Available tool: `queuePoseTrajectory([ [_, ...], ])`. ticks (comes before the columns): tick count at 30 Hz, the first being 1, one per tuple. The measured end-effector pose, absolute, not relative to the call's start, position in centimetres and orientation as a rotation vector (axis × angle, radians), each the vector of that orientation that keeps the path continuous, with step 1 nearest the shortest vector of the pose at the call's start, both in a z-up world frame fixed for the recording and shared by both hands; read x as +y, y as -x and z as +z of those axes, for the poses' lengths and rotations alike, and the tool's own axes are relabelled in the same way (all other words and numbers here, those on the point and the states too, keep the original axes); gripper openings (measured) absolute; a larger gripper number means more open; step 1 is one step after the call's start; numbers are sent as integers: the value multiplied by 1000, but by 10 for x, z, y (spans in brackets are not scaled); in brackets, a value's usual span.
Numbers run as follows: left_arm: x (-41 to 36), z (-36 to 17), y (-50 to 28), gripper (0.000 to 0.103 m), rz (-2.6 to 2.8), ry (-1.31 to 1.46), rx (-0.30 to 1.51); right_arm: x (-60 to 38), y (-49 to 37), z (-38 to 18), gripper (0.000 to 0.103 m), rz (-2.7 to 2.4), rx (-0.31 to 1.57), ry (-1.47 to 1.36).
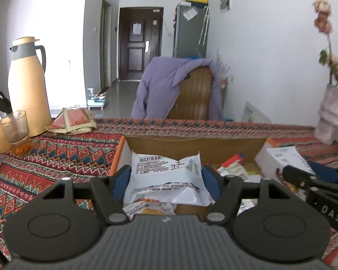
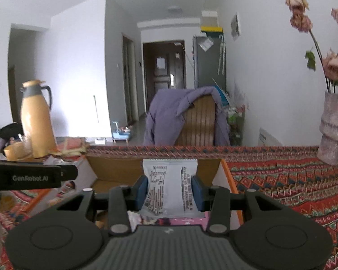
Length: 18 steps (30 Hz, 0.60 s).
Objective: Organize snacks
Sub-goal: 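Open both tools to drop the white packets into the box, then withdraw both tools from the box back toward the snack pile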
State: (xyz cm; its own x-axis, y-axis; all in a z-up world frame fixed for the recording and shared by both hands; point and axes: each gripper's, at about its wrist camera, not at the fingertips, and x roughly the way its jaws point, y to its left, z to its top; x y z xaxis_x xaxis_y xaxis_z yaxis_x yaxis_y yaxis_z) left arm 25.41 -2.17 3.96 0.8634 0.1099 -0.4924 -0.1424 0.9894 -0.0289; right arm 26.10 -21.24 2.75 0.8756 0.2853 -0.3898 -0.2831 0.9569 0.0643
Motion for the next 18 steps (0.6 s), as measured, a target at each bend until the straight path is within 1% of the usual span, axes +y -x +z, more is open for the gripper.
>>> queuePoseTrajectory([
  [4, -23, 24, -266, 74, 126, 58, 553, -211, -278, 14, 45, 289, 458, -11],
  [6, -24, 19, -264, 82, 129, 50, 551, -213, -280, 8, 52, 279, 472, -15],
  [7, -24, 18, -262, 86, 131, 48, 545, -215, -279, 6, 66, 278, 475, -27],
  [8, -23, 17, -260, 95, 139, 49, 536, -218, -278, 5, 83, 275, 472, -41],
  [9, -22, 17, -257, 102, 150, 52, 525, -222, -276, 5, 90, 273, 465, -54],
  [10, -20, 18, -255, 102, 161, 56, 507, -225, -274, 5, 98, 276, 456, -64],
  [11, -19, 17, -252, 103, 169, 56, 493, -228, -271, 6, 103, 282, 447, -73],
  [18, -7, 17, -243, 103, 173, 110, 493, -239, -255, 8, 103, 297, 440, -82],
])
